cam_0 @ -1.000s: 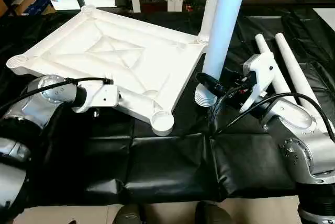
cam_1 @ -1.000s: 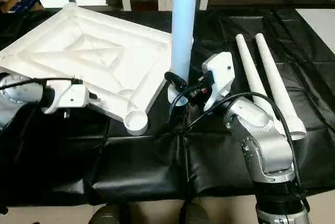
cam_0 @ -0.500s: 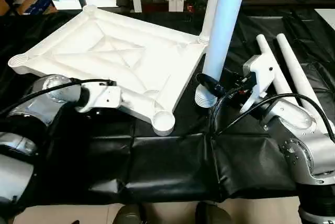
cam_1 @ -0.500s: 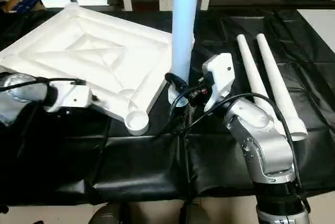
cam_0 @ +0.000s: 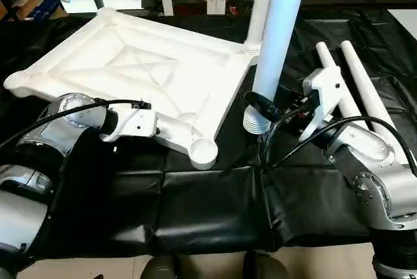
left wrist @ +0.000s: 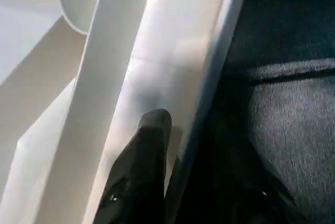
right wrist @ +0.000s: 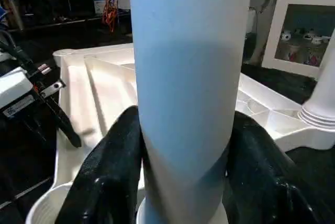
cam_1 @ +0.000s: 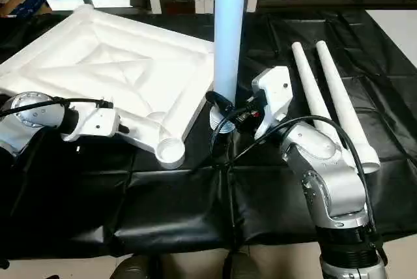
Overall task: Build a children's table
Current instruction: Pick table leg
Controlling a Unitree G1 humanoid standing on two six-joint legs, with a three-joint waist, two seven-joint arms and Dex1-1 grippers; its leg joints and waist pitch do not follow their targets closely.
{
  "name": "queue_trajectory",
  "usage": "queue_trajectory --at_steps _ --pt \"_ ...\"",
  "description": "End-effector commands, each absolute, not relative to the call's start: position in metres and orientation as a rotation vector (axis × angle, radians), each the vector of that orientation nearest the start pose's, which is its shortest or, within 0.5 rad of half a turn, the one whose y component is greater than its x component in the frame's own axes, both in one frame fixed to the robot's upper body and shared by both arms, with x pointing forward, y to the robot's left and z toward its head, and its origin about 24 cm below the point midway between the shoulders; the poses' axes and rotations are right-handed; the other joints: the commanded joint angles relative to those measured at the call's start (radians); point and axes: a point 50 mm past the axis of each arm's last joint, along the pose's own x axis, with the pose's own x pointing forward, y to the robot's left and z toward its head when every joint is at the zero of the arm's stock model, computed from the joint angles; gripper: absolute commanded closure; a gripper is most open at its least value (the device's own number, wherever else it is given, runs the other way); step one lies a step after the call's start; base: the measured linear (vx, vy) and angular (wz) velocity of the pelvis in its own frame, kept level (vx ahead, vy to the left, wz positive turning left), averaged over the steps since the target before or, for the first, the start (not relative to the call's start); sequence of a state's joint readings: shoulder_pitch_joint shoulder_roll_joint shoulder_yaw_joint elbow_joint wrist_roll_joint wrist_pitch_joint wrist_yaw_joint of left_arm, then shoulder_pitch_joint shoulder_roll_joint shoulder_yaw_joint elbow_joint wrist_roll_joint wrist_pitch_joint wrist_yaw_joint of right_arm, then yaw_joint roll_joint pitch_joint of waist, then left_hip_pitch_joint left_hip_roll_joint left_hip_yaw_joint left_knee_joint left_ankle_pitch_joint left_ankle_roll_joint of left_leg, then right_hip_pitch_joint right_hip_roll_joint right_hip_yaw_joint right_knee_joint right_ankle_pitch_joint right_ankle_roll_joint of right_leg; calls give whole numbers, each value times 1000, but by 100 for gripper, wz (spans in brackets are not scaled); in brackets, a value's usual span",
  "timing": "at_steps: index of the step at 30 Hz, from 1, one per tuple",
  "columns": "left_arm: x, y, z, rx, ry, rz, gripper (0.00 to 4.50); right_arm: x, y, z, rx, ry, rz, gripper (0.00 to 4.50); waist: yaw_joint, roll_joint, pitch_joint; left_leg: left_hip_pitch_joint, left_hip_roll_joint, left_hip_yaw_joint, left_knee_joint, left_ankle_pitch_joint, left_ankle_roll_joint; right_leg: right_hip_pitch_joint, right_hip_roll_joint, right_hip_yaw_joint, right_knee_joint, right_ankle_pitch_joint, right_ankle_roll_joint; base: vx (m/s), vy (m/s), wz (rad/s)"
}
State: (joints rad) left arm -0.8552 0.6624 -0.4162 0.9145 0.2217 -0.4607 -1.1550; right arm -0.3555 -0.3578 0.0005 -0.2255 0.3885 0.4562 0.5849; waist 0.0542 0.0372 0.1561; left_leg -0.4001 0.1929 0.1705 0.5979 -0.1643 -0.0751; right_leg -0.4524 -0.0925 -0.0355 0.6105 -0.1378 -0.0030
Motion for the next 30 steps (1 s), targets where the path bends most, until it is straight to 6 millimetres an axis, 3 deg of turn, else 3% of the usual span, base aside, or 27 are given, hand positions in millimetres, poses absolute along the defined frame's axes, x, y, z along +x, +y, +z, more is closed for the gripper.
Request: queue_trajectory --at_steps 1,14,17,22,30 --pt "346 221 104 1053 410 -1211 352 287 -143 161 -54 -114 787 263 5 11 -96 25 14 1 -75 -237 -10 73 -35 31 -52 -134 -274 0 0 0" --pt "314 208 91 936 374 -1316 414 283 -144 157 -44 -101 783 263 -12 12 -87 25 19 1 -82 -266 -4 68 -34 32 -56 -188 -262 0 0 0" --pt "297 197 88 890 358 -1326 425 281 -143 155 -3 -95 779 263 -19 5 -80 23 21 2 -86 -276 1 66 -35 34 -62 -239 -243 0 0 0" --pt "288 184 83 839 327 -1307 443 280 -140 152 70 -79 775 263 -18 4 -70 30 16 3 -92 -323 -5 53 -29 38 -80 -379 -182 0 0 0" --pt "283 179 84 840 282 -1267 449 276 -142 138 146 -25 779 263 -21 1 -70 27 14 3 -97 -302 -6 53 -25 39 -81 -338 -167 0 0 0"
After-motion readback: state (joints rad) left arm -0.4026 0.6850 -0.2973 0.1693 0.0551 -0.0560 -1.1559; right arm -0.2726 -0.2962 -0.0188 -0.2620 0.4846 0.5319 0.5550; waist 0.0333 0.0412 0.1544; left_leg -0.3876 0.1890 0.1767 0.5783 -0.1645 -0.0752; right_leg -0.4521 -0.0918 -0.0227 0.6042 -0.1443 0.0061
